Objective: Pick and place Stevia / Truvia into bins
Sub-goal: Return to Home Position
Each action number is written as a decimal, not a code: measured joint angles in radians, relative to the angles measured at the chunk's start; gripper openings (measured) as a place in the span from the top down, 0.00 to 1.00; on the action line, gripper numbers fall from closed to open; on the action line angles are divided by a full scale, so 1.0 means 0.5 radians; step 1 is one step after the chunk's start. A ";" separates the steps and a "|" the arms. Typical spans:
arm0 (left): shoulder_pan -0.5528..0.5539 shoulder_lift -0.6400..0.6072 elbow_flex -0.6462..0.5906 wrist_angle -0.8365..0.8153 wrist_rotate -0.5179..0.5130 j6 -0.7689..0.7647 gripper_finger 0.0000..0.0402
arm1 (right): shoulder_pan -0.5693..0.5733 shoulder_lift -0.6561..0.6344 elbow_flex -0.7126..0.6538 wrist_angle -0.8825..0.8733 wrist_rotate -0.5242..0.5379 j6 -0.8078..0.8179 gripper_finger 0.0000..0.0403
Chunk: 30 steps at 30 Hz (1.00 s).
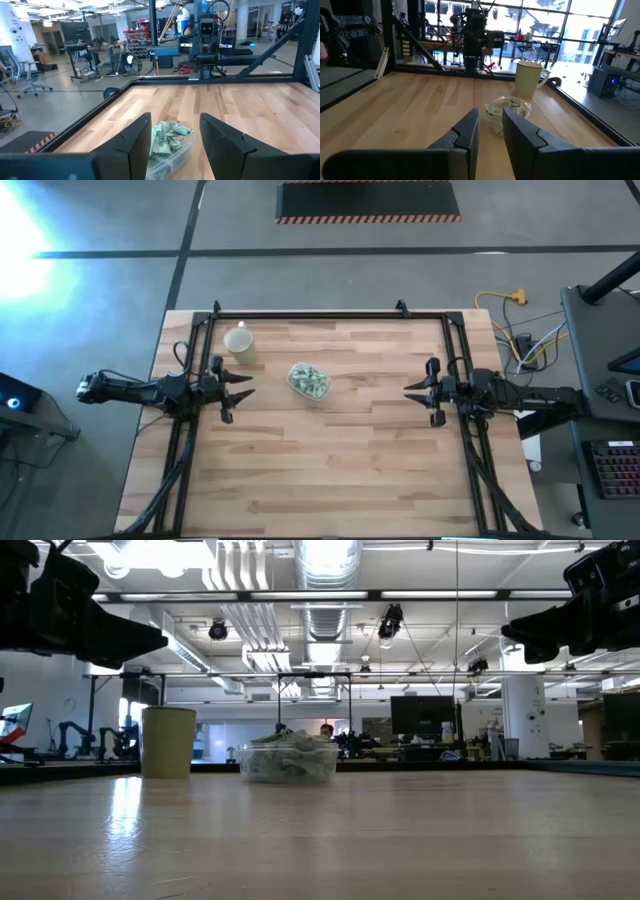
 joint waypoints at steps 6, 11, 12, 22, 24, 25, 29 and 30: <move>0.000 0.041 0.000 0.002 0.000 0.000 0.62 | -0.001 0.006 0.000 0.000 0.000 -0.007 0.80; -0.001 0.073 0.000 0.005 0.000 0.001 0.62 | -0.001 0.006 0.000 0.000 0.000 -0.007 0.79; 0.000 0.080 0.000 0.005 0.000 0.001 0.62 | -0.001 0.006 0.000 0.000 0.000 -0.007 0.79; 0.000 0.140 0.000 0.008 0.000 0.002 0.62 | -0.001 0.006 0.000 0.000 -0.001 -0.007 0.81; 0.000 0.151 0.000 0.008 0.000 0.002 0.62 | -0.001 0.006 0.000 0.000 -0.001 -0.007 0.82; 0.000 0.156 0.000 0.008 0.000 0.002 0.62 | -0.001 0.006 0.000 0.000 -0.001 -0.007 0.82; 0.000 0.176 0.000 0.009 0.000 0.002 0.62 | -0.001 0.006 0.000 0.000 -0.001 -0.008 0.81; 0.000 0.179 0.000 0.009 0.000 0.002 0.62 | -0.001 0.006 0.000 0.000 -0.001 -0.008 0.81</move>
